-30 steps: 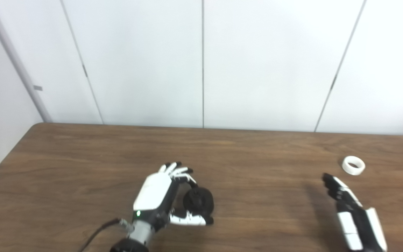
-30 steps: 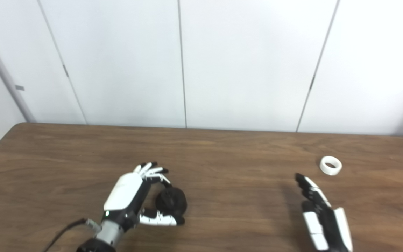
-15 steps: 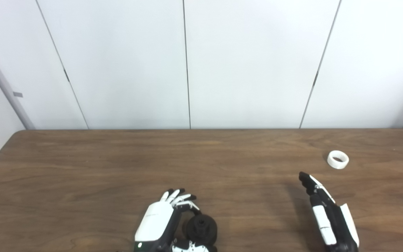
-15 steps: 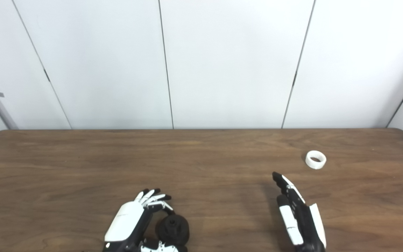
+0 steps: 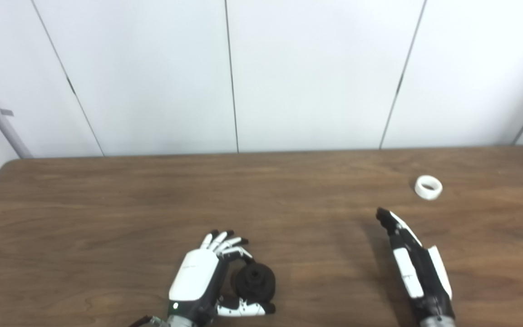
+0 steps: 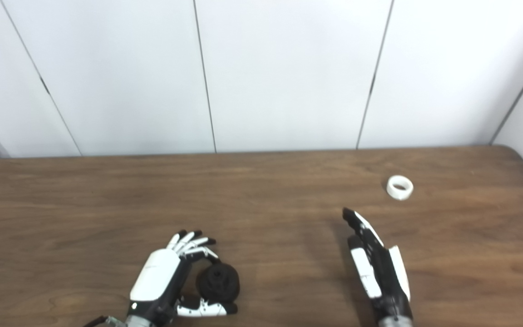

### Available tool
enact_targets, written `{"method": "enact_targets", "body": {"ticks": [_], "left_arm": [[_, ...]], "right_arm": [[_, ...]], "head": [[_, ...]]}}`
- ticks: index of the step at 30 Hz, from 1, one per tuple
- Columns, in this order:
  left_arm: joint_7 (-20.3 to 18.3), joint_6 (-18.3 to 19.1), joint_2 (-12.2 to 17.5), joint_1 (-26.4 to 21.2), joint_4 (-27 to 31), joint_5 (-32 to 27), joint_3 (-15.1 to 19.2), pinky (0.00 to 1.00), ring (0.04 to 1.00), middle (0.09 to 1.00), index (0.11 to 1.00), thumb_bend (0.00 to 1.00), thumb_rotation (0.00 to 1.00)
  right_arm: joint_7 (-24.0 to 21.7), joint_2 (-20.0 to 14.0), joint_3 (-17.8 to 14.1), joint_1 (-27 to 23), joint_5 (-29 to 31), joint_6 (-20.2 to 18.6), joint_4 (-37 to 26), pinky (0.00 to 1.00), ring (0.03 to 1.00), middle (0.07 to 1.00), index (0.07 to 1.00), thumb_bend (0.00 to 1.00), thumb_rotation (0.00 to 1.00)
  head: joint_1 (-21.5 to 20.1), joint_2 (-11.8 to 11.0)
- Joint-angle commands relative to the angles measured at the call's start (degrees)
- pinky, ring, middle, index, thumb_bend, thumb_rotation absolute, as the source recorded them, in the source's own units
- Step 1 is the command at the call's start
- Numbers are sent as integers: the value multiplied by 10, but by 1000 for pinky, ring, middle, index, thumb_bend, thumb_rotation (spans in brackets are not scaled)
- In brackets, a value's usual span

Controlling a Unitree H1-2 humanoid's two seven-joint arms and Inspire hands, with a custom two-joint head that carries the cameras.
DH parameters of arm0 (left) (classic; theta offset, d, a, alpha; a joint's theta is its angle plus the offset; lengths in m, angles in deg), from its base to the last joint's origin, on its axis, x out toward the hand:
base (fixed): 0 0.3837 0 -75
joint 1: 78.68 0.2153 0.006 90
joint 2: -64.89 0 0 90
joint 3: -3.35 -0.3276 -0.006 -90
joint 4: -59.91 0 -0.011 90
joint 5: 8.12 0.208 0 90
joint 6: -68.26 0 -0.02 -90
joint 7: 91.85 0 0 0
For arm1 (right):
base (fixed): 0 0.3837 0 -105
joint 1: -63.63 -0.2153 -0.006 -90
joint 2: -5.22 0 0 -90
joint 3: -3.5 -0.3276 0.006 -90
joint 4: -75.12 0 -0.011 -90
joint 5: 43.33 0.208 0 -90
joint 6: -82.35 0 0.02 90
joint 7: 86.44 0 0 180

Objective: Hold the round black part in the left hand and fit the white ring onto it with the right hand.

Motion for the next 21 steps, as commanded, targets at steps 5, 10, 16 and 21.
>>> {"method": "enact_targets", "body": {"ticks": [5, 10, 16, 21], "left_arm": [[4, -4, 10, 21, -23, 10, 2, 1000, 927, 825, 484, 525, 53], [5, -8, 14, 25, -21, 6, 9, 1000, 922, 824, 484, 525, 53], [4, -10, 15, 26, -20, 14, 13, 1000, 918, 824, 484, 525, 55], [1, -7, 14, 26, -19, 19, 13, 1000, 917, 822, 484, 525, 55]], "right_arm": [[22, -14, -15, -10, -51, -15, -32, 885, 896, 872, 847, 548, 921], [24, -36, -26, -31, -108, -64, -60, 831, 868, 866, 837, 556, 691], [23, -79, -46, -84, -154, -128, -61, 974, 949, 895, 831, 679, 456], [29, -131, -45, -128, -199, -141, -31, 942, 957, 918, 824, 745, 361]], "head": [[-23, 9], [-54, 16], [-71, 21], [-81, 25]]}}
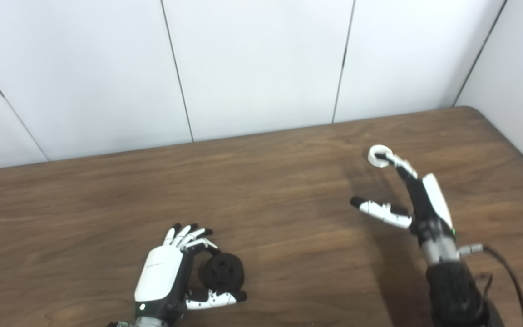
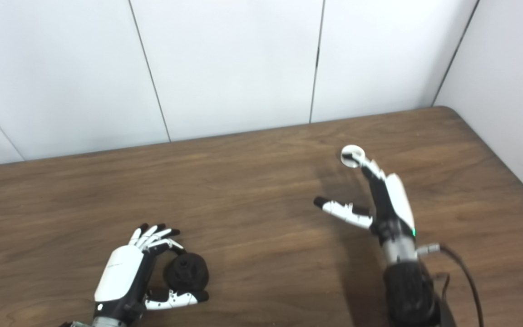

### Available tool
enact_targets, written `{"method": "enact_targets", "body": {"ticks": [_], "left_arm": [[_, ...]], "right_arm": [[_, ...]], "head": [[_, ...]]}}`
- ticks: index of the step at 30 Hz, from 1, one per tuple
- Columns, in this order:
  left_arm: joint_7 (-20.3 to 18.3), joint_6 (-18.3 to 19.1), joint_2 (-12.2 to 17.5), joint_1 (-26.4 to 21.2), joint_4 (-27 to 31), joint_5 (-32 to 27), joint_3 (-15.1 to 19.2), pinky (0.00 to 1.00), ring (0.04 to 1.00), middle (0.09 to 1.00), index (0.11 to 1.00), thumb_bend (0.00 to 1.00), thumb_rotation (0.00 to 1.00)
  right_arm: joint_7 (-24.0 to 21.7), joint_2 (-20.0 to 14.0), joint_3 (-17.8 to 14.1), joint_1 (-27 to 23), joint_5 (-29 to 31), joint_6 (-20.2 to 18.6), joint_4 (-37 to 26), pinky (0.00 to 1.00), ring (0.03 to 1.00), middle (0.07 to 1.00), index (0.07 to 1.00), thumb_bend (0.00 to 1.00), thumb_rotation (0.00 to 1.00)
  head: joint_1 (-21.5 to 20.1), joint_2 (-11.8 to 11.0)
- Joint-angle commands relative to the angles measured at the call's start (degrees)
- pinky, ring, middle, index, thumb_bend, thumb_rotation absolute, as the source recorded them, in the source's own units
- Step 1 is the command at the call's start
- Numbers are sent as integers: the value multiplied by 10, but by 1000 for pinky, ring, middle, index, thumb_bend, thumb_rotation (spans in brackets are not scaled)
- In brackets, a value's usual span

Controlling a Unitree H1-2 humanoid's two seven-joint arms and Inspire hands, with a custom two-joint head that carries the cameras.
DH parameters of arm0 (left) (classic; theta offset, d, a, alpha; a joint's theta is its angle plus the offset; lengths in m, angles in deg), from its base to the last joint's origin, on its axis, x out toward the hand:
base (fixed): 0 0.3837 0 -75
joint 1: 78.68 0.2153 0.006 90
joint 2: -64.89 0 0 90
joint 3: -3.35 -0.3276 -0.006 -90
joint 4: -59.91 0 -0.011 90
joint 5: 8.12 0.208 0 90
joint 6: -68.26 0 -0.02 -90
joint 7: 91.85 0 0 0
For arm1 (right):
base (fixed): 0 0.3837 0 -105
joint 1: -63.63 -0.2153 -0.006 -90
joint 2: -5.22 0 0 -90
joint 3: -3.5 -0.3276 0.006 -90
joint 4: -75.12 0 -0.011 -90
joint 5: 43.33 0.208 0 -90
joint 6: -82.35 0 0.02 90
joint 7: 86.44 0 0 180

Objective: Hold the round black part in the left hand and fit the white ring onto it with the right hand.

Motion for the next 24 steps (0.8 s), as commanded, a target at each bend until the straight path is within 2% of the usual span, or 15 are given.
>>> {"method": "enact_targets", "body": {"ticks": [1, 5, 7, 11, 15, 20, 24], "left_arm": [[-2, 4, 12, 18, -15, 12, 1, 1000, 917, 823, 484, 525, 55], [-6, 7, 10, 20, -9, 12, 4, 1000, 912, 815, 484, 525, 54], [-7, 7, 10, 20, -6, 12, 6, 1000, 911, 814, 484, 525, 55], [-2, 1, 9, 22, -7, 15, 6, 1000, 905, 812, 483, 525, 54], [-7, 5, 8, 23, -5, 18, 5, 1000, 910, 816, 483, 525, 55], [-12, 9, 6, 27, 1, 20, 4, 1000, 911, 821, 484, 525, 55], [-11, 10, 3, 30, 4, 23, 4, 1000, 910, 821, 484, 525, 56]], "right_arm": [[7, -32, -1, -29, -23, 10, 3, 933, 954, 919, 822, 746, 345], [10, -80, 7, -63, -46, 25, 50, 987, 973, 932, 817, 761, 254], [11, -100, 10, -82, -53, 25, 76, 997, 974, 934, 810, 765, 262], [1, -120, 6, -115, -38, 7, 113, 1000, 993, 948, 810, 749, 318], [-2, -137, 10, -146, -34, 10, 157, 1000, 985, 939, 803, 773, 348], [-8, -158, 31, -192, -42, 8, 224, 1000, 977, 933, 797, 806, 363], [-17, -167, 45, -214, -43, -2, 251, 1000, 973, 931, 792, 820, 355]], "head": [[-10, 3], [-15, 5], [-13, 5], [-9, 6], [-8, 7], [-2, 7], [0, 8]]}}
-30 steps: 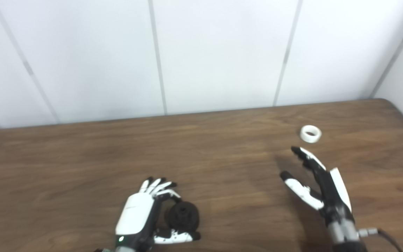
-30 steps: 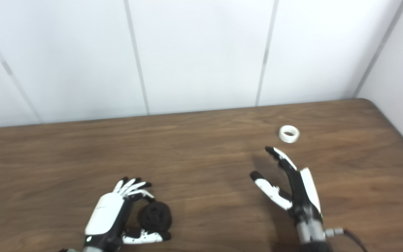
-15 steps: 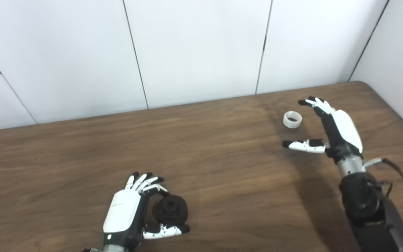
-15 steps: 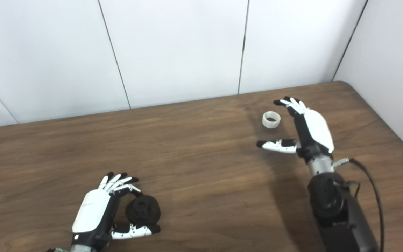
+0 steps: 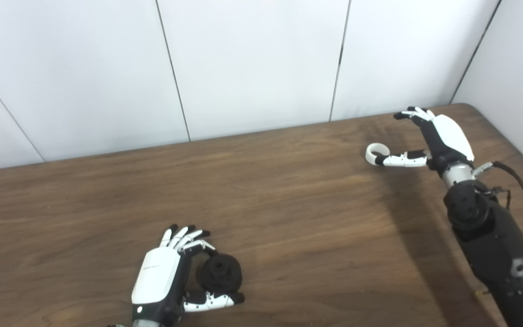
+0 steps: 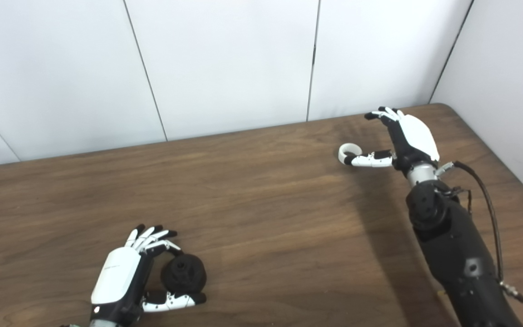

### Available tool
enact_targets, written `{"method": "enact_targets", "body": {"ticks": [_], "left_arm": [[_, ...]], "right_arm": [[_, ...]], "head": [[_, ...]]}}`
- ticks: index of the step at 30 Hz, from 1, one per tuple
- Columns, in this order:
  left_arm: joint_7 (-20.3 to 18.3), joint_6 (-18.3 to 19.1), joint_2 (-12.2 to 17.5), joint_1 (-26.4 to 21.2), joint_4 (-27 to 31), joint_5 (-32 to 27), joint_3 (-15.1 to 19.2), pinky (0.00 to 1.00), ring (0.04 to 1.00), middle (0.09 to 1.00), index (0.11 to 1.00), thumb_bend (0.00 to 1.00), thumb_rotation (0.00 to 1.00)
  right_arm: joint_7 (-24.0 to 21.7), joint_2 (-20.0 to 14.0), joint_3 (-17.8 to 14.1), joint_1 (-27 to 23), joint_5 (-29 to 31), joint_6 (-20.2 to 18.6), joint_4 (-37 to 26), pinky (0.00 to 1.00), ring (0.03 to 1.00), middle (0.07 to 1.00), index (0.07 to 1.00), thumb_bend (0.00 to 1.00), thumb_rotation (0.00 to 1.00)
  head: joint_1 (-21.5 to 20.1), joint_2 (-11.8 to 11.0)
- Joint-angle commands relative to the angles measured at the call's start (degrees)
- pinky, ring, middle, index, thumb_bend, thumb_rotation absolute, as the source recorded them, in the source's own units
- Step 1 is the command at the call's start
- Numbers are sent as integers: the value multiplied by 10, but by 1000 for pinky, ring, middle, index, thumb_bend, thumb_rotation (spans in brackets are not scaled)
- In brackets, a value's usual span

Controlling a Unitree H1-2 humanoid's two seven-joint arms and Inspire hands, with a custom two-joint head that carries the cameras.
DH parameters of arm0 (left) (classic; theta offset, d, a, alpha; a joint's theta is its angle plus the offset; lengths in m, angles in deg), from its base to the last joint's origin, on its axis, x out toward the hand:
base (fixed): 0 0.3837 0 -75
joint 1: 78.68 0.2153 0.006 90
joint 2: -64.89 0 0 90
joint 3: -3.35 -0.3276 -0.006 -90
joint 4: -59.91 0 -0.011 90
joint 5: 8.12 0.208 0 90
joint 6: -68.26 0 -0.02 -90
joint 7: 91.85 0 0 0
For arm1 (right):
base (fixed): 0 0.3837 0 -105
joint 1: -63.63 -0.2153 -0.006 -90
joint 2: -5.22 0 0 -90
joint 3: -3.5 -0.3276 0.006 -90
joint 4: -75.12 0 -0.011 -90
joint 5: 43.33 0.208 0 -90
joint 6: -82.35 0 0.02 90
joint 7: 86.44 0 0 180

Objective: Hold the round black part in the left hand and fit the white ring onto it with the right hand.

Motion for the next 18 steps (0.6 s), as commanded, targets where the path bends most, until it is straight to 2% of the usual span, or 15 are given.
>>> {"method": "enact_targets", "body": {"ticks": [1, 10, 18], "left_arm": [[-7, 11, 4, 20, -3, 13, -4, 1000, 909, 821, 484, 525, 56], [-17, 24, -4, 23, 8, 22, -8, 1000, 911, 822, 484, 525, 55], [-22, 29, -9, 23, 13, 23, -5, 1000, 908, 822, 484, 525, 55]], "right_arm": [[-5, -22, 9, -38, -8, -4, 0, 1000, 975, 934, 789, 815, 354], [-56, -33, 56, -100, -11, -49, 63, 1000, 1000, 964, 728, 818, 353], [-84, -35, 99, -126, -26, -83, 80, 1000, 1000, 962, 701, 868, 347]], "head": [[1, 0], [9, 2], [11, 3]]}}
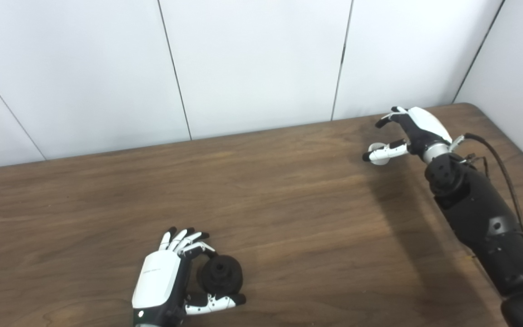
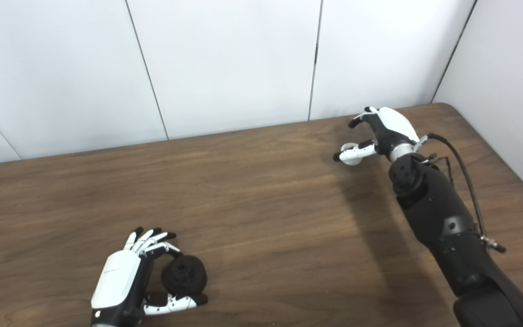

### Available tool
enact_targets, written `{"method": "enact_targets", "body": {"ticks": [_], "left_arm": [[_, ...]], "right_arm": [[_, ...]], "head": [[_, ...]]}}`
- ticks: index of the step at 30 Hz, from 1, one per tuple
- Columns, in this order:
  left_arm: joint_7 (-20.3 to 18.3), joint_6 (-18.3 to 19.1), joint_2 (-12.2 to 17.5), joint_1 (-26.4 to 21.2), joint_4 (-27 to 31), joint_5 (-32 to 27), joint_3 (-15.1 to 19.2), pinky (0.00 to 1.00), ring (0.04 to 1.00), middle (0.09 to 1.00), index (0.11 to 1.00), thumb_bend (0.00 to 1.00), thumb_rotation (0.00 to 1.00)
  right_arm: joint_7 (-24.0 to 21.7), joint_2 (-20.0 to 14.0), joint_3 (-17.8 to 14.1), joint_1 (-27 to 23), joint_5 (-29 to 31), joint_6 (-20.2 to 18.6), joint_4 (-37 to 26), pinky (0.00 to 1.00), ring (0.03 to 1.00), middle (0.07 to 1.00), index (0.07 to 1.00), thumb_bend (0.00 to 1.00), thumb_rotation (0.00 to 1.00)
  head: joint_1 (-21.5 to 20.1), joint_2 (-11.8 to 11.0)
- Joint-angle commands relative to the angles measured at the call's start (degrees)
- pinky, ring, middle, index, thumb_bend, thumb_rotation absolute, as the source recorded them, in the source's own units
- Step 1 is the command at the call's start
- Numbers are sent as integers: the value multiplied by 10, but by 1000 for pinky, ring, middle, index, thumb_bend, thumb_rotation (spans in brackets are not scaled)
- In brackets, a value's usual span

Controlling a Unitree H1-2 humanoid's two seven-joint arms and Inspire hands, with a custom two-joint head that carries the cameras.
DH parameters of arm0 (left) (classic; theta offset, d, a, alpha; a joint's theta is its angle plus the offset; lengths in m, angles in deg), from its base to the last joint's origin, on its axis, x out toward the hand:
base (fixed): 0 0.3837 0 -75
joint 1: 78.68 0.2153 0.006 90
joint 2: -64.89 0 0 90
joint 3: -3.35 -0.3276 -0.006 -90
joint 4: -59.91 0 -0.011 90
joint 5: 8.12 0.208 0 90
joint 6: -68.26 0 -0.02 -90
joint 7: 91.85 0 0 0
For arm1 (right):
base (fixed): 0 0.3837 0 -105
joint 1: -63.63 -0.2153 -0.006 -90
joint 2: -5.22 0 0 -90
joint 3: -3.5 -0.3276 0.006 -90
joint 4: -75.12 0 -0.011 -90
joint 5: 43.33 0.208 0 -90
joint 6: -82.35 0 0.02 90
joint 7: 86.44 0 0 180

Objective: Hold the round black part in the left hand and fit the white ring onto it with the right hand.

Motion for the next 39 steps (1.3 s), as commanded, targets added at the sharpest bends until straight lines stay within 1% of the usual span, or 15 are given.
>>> {"method": "enact_targets", "body": {"ticks": [1, 5, 15, 20, 28, 39], "left_arm": [[-20, 13, 4, 11, 0, 7, -4, 1000, 909, 823, 484, 525, 55], [-20, 14, 3, 11, 2, 7, -4, 1000, 911, 822, 484, 525, 55], [-18, 15, 2, 10, 1, 10, -6, 1000, 912, 820, 483, 525, 56], [-22, 19, 2, 10, 4, 11, -6, 1000, 912, 821, 483, 525, 56], [-26, 22, 3, 11, 10, 11, -7, 1000, 919, 820, 483, 525, 56], [-23, 19, 5, 11, 9, 10, -7, 1000, 910, 820, 483, 525, 56]], "right_arm": [[-1, -20, 3, -34, -10, -1, -6, 1000, 1000, 961, 697, 872, 346], [0, -21, 14, -39, -14, -3, 0, 1000, 1000, 963, 687, 874, 327], [-5, -27, 23, -47, -20, -15, 12, 1000, 1000, 967, 691, 855, 312], [-7, -33, 23, -49, -19, -20, 19, 1000, 1000, 967, 695, 846, 305], [-7, -41, 23, -42, -16, -19, 12, 1000, 1000, 964, 692, 837, 313], [-7, -42, 19, -35, -7, -18, 12, 1000, 1000, 946, 685, 837, 316]], "head": [[1, 1], [2, 1], [1, 0], [2, 0], [4, 2], [1, 3]]}}
